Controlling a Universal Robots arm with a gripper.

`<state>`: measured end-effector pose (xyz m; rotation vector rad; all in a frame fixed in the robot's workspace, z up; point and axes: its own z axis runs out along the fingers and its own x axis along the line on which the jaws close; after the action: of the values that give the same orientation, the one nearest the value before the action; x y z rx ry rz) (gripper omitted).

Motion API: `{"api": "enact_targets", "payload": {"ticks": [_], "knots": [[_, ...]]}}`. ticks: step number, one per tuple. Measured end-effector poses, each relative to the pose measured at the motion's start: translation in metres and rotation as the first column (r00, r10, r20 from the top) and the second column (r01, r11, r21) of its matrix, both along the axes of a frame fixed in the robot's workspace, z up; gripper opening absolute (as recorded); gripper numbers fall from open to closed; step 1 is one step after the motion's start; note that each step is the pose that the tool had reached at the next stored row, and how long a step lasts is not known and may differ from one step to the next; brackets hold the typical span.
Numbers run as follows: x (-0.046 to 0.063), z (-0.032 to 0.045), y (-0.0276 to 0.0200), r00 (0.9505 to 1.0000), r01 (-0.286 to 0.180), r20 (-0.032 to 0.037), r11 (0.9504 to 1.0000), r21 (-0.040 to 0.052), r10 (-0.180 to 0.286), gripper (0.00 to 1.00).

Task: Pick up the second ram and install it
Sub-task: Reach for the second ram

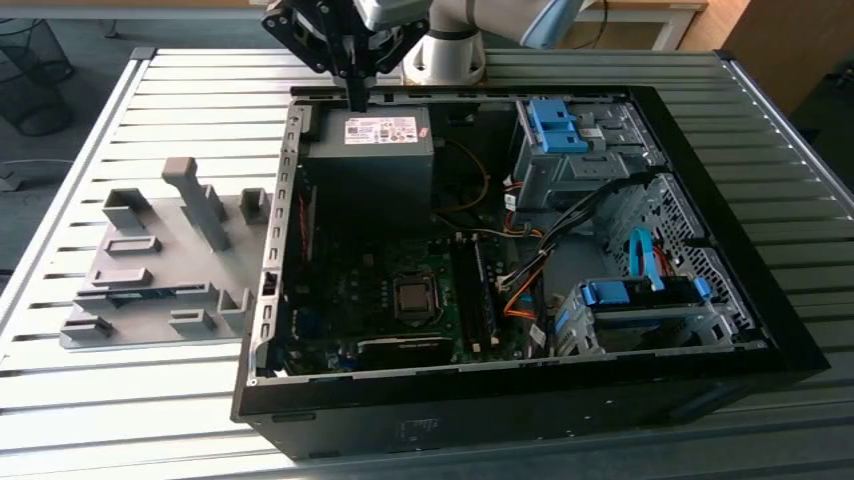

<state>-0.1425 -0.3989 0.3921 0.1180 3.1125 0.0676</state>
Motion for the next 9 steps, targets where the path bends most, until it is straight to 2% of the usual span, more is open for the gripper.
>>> {"api": "enact_targets", "payload": {"ticks": [9], "knots": [[-0.0031, -0.0003, 0.0, 1.0, 0.0, 0.0, 1.0, 0.0, 0.0, 0.1]]}}
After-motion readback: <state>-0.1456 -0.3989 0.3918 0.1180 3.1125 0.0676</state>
